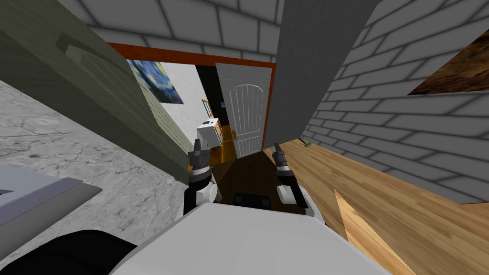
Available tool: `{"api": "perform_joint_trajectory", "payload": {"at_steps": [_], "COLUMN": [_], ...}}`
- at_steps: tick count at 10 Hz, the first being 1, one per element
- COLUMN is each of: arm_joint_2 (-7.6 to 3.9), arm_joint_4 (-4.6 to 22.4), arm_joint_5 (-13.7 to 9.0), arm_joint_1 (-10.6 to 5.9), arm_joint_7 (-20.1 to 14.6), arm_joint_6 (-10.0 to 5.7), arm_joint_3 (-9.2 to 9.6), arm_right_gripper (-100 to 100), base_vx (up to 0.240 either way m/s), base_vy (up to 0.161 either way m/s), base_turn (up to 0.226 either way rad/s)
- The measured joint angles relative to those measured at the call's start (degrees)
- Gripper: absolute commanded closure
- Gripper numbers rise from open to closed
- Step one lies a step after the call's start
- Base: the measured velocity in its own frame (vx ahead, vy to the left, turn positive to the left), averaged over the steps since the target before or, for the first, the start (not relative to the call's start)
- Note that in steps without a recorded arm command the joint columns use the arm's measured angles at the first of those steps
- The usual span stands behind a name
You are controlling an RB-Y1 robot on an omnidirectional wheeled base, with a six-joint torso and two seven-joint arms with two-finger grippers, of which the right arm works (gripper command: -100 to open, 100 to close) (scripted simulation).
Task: Pull the door open
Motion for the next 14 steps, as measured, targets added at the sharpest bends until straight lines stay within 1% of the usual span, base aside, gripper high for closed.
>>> {"api": "perform_joint_trajectory", "payload": {"at_steps": [2,3,4,5,6,7,8,9,10,11,12,13,14], "arm_joint_2": [-0.30,-0.34,-0.28,-0.47,-0.92,-0.93,-1.02,-1.32,-0.96,-0.86,-0.95,-0.78,-1.06], "arm_joint_4": [2.1,3.6,5.0,6.1,7.3,8.7,10.0,10.6,11.6,13.0,14.0,15.2,16.1], "arm_joint_5": [-0.1,-0.2,-0.1,-0.2,-0.4,-0.5,-0.5,-0.7,-0.6,-0.6,-0.6,-0.6,-0.8], "arm_joint_1": [-1.10,-2.03,-2.60,-3.05,-4.04,-4.60,-5.59,-6.07,-6.75,-7.48,-7.97,-8.89,-9.44], "arm_joint_7": [-0.6,-0.8,-1.1,-1.4,-1.9,-2.3,-2.6,-3.0,-3.1,-3.2,-3.5,-3.8,-4.2], "arm_joint_6": [-0.02,-0.05,-0.08,-0.20,-0.08,-0.21,-0.03,0.31,0.52,0.34,0.37,0.64,0.71], "arm_joint_3": [1.80,2.79,4.24,5.17,5.97,6.90,7.98,8.88,9.80,10.47,11.65,12.59,13.27], "arm_right_gripper": [-100,-100,-100,-100,-100,-100,-100,-100,-100,-100,-100,-100,-100], "base_vx": [0.113,0.140,0.120,0.116,0.118,0.132,0.113,0.088,0.076,0.097,0.104,0.089,0.084], "base_vy": [-0.003,-0.003,0.002,0.003,0.007,0.012,0.036,0.037,0.026,0.020,0.020,0.029,0.034], "base_turn": [-0.107,-0.164,-0.111,-0.157,-0.113,-0.153,-0.111,-0.092,-0.086,-0.146,-0.152,-0.090,-0.081]}}
